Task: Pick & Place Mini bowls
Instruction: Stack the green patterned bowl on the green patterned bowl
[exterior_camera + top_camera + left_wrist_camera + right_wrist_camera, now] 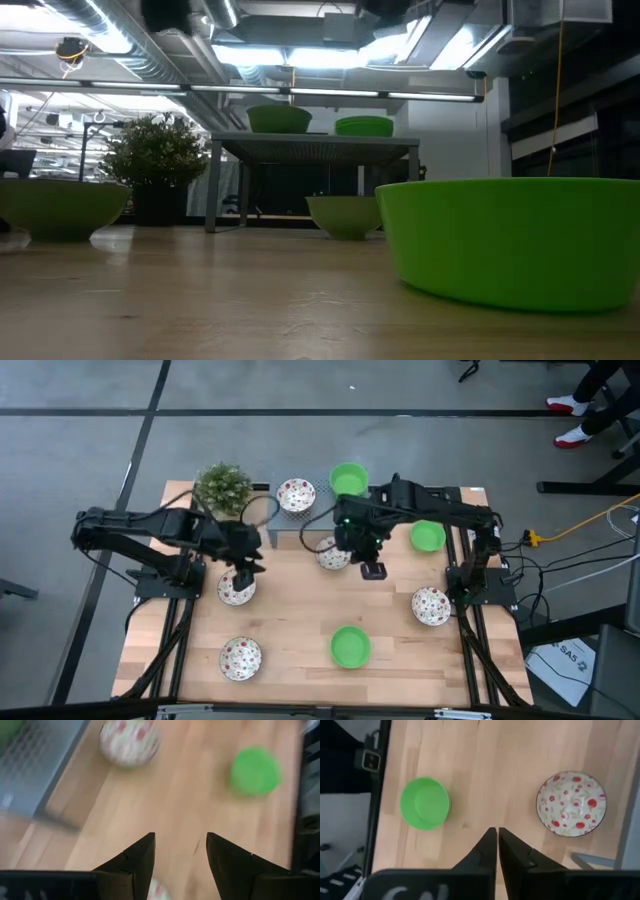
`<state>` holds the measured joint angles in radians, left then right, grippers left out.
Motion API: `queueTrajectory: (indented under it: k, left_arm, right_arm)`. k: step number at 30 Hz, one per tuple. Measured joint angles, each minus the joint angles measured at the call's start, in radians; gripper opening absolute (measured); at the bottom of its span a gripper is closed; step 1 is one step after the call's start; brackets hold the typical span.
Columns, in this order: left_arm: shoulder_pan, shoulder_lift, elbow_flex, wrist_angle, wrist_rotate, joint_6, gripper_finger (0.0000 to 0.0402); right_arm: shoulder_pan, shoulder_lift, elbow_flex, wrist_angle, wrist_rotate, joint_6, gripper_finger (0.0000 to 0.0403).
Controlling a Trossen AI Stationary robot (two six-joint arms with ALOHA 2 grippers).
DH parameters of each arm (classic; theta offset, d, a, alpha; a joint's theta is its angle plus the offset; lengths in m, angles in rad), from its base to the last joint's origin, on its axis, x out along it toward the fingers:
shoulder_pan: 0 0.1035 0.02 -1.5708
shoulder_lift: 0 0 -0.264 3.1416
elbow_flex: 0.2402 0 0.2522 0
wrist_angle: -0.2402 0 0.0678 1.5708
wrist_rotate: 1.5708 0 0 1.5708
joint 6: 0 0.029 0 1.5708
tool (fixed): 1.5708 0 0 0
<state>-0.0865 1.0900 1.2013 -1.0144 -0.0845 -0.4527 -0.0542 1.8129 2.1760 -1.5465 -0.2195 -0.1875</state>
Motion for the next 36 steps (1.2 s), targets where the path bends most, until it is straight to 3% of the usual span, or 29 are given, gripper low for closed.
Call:
queueTrajectory:
  k: [8, 17, 24, 28, 36]
  left_arm:
    - [-0.134, 0.089, 0.000, -0.188, -0.114, -0.127, 0.0171]
    - [-0.207, 0.240, 0.000, -0.287, -0.105, -0.045, 0.0171]
    - [-0.232, 0.319, -0.016, -0.285, -0.107, -0.065, 0.0171]
    - [-0.261, 0.310, -0.110, -0.219, -0.106, -0.166, 0.0171]
    - [-0.343, 0.235, -0.267, -0.157, -0.076, -0.336, 0.0171]
  right_arm:
    - [0.002, -0.145, -0.327, 0.213, 0.000, 0.048, 0.0014]
    - [0.020, -0.289, -0.625, 0.472, 0.019, 0.240, 0.0010]
    - [0.068, -0.304, -0.678, 0.546, 0.037, 0.325, 0.0009]
    - [0.111, -0.304, -0.678, 0.546, 0.098, 0.383, 0.0019]
    - [0.172, -0.304, -0.678, 0.575, 0.105, 0.453, 0.0006]
